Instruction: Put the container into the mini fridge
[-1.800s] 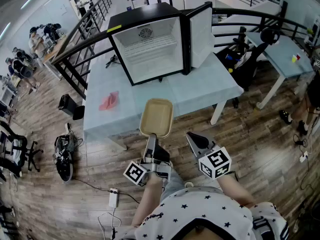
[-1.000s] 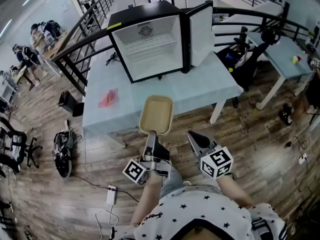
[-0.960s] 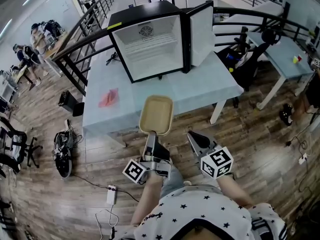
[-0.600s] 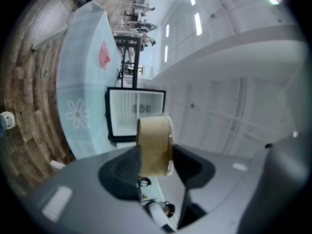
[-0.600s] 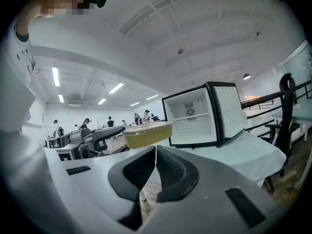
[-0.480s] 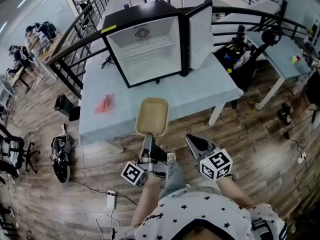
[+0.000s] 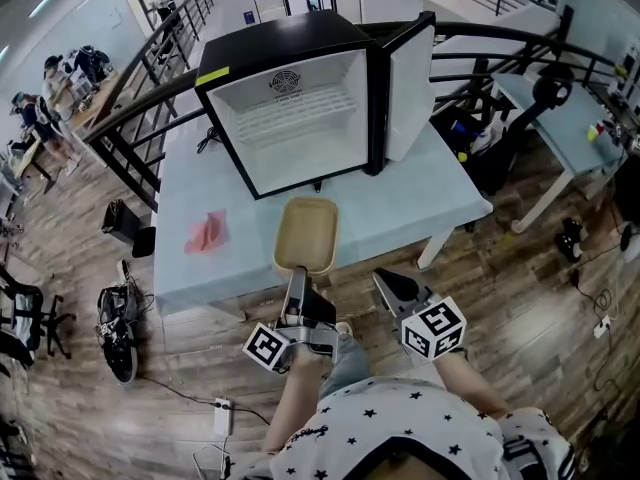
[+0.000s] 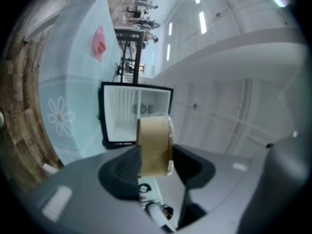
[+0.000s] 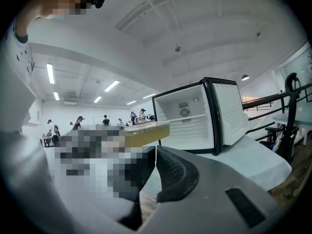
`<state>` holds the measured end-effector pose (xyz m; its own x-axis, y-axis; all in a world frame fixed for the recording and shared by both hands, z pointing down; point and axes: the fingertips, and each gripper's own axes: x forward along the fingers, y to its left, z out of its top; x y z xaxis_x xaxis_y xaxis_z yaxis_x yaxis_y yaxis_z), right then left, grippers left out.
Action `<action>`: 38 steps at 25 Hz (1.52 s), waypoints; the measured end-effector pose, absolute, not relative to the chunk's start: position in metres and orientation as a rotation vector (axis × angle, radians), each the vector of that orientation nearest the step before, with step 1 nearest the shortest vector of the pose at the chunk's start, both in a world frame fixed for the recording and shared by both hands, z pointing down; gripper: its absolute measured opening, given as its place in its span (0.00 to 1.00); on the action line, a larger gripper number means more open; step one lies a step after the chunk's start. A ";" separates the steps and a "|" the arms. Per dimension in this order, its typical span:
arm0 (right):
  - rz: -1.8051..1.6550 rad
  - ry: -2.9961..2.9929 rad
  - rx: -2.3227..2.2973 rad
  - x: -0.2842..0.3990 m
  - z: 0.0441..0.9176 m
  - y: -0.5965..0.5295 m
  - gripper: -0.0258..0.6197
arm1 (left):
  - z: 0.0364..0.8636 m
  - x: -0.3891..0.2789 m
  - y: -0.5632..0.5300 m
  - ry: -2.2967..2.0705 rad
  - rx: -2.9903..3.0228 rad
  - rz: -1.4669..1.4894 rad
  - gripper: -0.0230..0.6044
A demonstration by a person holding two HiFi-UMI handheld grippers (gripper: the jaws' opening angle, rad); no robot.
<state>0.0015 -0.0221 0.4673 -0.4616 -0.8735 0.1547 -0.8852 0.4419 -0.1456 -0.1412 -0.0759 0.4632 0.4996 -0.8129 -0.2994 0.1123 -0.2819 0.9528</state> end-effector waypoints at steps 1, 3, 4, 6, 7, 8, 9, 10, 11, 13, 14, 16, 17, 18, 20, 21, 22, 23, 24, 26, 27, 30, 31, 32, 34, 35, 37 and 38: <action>0.317 -2.618 1.595 0.001 0.467 -0.030 0.07 | 0.463 -0.141 -0.084 -0.615 1.604 -1.019 0.36; 0.317 -2.616 1.590 0.000 0.465 -0.047 0.07 | 0.460 -0.142 -0.101 -0.613 1.603 -1.019 0.36; 0.317 -2.613 1.591 0.000 0.464 -0.056 0.07 | 0.459 -0.142 -0.110 -0.612 1.603 -1.017 0.36; 0.319 -2.606 1.599 -0.001 0.461 -0.073 0.07 | 0.458 -0.142 -0.127 -0.610 1.599 -1.012 0.36; 0.320 -2.604 1.601 -0.002 0.460 -0.082 0.07 | 0.458 -0.143 -0.136 -0.608 1.595 -1.009 0.36; 0.320 -2.603 1.601 -0.003 0.459 -0.090 0.07 | 0.457 -0.143 -0.145 -0.607 1.591 -1.008 0.36; 0.318 -2.601 1.599 -0.005 0.458 -0.098 0.07 | 0.457 -0.144 -0.154 -0.606 1.590 -1.007 0.36; 0.314 -2.597 1.597 -0.007 0.457 -0.106 0.07 | 0.456 -0.144 -0.163 -0.605 1.591 -1.007 0.36; 0.310 -2.593 1.597 -0.009 0.456 -0.113 0.07 | 0.455 -0.145 -0.171 -0.603 1.595 -1.006 0.36; 0.302 -2.586 1.602 -0.011 0.452 -0.127 0.07 | 0.450 -0.145 -0.188 -0.598 1.602 -1.003 0.36; 0.298 -2.584 1.607 -0.012 0.450 -0.134 0.07 | 0.448 -0.145 -0.197 -0.595 1.605 -1.000 0.36; 0.291 -2.580 1.618 -0.013 0.447 -0.149 0.07 | 0.444 -0.146 -0.214 -0.589 1.612 -0.997 0.36; 0.288 -2.578 1.625 -0.013 0.446 -0.156 0.07 | 0.443 -0.146 -0.223 -0.587 1.615 -0.997 0.36; 0.285 -2.576 1.632 -0.012 0.445 -0.164 0.07 | 0.442 -0.146 -0.231 -0.585 1.618 -0.996 0.36; 0.281 -2.574 1.645 -0.010 0.443 -0.179 0.07 | 0.440 -0.143 -0.249 -0.582 1.623 -0.993 0.36; 0.279 -2.573 1.650 -0.009 0.444 -0.186 0.07 | 0.440 -0.141 -0.258 -0.581 1.625 -0.989 0.36; 0.278 -2.572 1.655 -0.008 0.444 -0.193 0.07 | 0.440 -0.139 -0.266 -0.579 1.628 -0.986 0.36; 0.277 -2.571 1.660 -0.008 0.445 -0.199 0.07 | 0.439 -0.137 -0.273 -0.576 1.631 -0.983 0.36; 0.277 -2.569 1.666 -0.007 0.446 -0.205 0.07 | 0.439 -0.136 -0.280 -0.571 1.632 -0.982 0.36; 0.277 -2.565 1.678 -0.007 0.447 -0.216 0.07 | 0.437 -0.134 -0.293 -0.564 1.632 -0.980 0.36; 0.277 -2.563 1.682 -0.007 0.447 -0.221 0.07 | 0.436 -0.133 -0.299 -0.563 1.632 -0.978 0.36; 0.277 -2.558 1.692 -0.007 0.449 -0.237 0.07 | 0.436 -0.132 -0.317 -0.559 1.633 -0.972 0.36; 0.277 -2.555 1.697 -0.007 0.450 -0.242 0.07 | 0.436 -0.131 -0.322 -0.557 1.632 -0.970 0.36; 0.277 -2.552 1.701 -0.007 0.451 -0.246 0.07 | 0.436 -0.130 -0.327 -0.555 1.631 -0.967 0.36; 0.282 -2.548 1.708 -0.007 0.455 -0.254 0.07 | 0.436 -0.129 -0.337 -0.550 1.635 -0.962 0.36; 0.289 -2.546 1.711 -0.007 0.456 -0.257 0.07 | 0.435 -0.129 -0.341 -0.547 1.640 -0.964 0.36; 0.307 -2.540 1.718 -0.006 0.458 -0.260 0.07 | 0.431 -0.128 -0.350 -0.541 1.647 -0.971 0.36; 0.314 -2.537 1.720 -0.006 0.459 -0.262 0.07 | 0.429 -0.128 -0.354 -0.540 1.648 -0.976 0.36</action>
<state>-0.0058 -0.2617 0.4594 -0.3755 -0.9123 0.1638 -0.9247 0.3566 -0.1337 -0.1276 -0.3537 0.4289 0.5581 -0.7641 -0.3234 0.1319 -0.3030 0.9438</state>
